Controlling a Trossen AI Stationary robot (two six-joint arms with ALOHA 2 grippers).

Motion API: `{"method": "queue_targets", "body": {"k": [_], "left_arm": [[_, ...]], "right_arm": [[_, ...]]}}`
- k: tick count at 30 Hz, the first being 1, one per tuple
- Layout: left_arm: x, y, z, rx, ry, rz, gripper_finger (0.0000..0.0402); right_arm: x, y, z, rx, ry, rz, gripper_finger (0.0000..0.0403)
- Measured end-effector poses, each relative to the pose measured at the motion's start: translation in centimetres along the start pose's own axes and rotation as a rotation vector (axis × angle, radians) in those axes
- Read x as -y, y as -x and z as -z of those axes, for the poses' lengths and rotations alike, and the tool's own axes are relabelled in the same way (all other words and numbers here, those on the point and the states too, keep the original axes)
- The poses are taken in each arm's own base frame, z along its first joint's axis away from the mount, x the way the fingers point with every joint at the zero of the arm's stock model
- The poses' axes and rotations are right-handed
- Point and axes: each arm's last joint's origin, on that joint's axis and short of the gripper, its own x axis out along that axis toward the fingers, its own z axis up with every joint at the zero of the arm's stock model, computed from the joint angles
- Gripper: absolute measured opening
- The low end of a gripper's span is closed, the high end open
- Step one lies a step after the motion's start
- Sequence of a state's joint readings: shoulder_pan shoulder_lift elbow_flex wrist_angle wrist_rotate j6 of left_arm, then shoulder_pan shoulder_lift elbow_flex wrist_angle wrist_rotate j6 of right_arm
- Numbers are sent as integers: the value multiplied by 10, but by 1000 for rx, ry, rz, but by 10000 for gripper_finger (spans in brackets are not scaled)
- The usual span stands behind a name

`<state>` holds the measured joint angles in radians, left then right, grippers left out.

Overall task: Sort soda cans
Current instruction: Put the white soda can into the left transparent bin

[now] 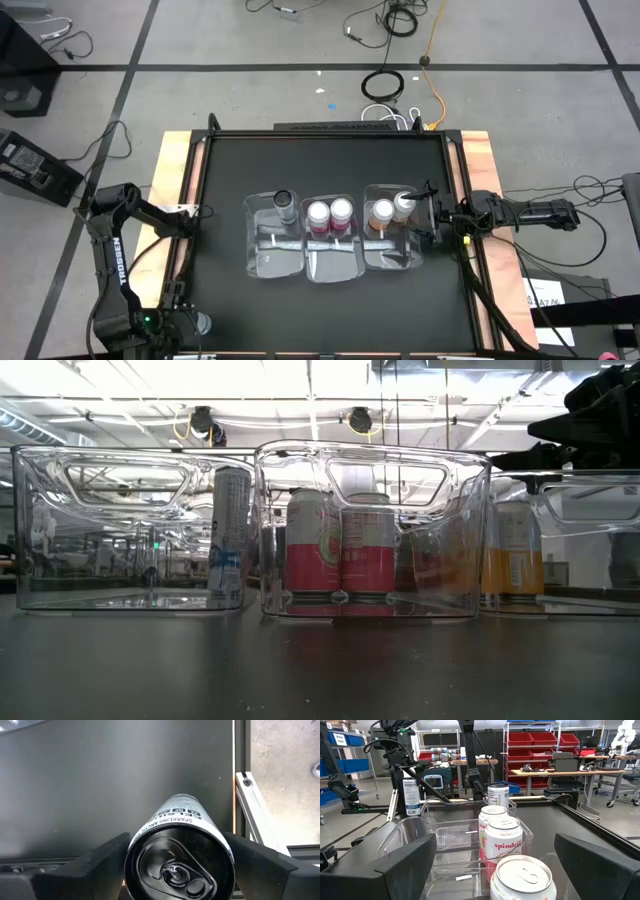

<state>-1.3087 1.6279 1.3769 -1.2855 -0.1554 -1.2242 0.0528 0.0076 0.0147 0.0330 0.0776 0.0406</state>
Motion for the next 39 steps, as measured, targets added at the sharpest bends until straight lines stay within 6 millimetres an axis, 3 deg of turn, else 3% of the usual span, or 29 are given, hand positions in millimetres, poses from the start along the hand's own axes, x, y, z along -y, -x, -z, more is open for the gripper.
{"method": "queue_targets", "body": {"k": [5,13,28,39], "left_arm": [[2,0,-1,13,4,22,316],[2,0,-1,14,4,22,272],[1,0,-1,12,5,16,282],[-37,26,-19,24,96,31,281]], "right_arm": [[0,0,0,0,0,0,398],[0,0,0,0,0,0,398],[0,0,0,0,0,0,398],[0,0,0,0,0,0,398]]}}
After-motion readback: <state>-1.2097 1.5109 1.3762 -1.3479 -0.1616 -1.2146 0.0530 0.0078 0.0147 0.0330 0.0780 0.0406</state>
